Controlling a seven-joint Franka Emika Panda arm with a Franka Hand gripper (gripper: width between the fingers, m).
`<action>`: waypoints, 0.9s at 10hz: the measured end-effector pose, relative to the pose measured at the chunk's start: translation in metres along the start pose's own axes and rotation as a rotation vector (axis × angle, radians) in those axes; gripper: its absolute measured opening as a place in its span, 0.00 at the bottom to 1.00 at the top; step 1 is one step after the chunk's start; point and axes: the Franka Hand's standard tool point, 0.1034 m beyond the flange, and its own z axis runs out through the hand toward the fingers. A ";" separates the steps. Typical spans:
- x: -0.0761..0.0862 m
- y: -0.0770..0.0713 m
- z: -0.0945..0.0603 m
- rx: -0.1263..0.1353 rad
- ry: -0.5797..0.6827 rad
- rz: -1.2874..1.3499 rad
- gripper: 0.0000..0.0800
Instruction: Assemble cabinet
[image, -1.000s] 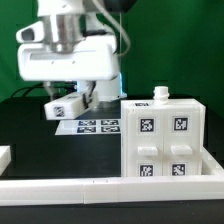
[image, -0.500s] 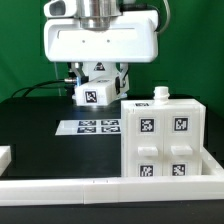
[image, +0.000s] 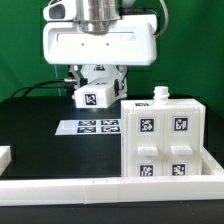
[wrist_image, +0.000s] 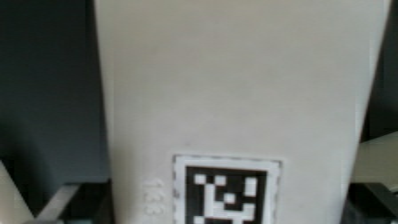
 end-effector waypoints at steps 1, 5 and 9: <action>0.004 -0.009 -0.012 -0.012 -0.023 -0.025 0.70; 0.042 -0.047 -0.054 -0.002 -0.003 -0.046 0.70; 0.046 -0.055 -0.056 -0.007 -0.011 -0.057 0.70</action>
Offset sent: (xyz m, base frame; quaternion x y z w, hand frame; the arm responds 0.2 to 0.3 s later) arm 0.0513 0.0190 0.0390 -0.0099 -0.0164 0.0053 0.9998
